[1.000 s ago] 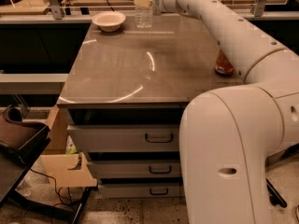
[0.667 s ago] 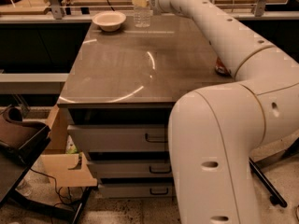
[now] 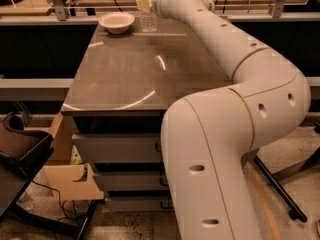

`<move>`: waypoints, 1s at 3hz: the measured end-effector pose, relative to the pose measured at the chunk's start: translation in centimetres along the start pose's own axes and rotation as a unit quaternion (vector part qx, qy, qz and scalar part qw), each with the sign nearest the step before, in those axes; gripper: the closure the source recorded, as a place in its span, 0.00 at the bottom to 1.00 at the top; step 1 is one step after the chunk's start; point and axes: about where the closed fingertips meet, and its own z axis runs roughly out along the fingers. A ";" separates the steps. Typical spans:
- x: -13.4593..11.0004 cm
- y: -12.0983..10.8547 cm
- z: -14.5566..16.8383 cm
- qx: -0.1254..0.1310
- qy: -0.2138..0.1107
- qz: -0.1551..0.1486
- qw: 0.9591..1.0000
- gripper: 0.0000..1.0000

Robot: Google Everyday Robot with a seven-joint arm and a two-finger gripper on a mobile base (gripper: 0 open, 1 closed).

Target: Move water bottle near paper bowl

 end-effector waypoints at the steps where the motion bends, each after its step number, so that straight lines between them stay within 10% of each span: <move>1: 0.8 -0.4 1.3 0.014 -0.018 -0.016 1.000 1.00; 3: 1.2 -0.3 3.1 0.028 -0.056 -0.047 0.997 1.00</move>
Offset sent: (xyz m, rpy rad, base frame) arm 0.0270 0.0093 -0.0234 -0.0407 -0.1865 -0.0361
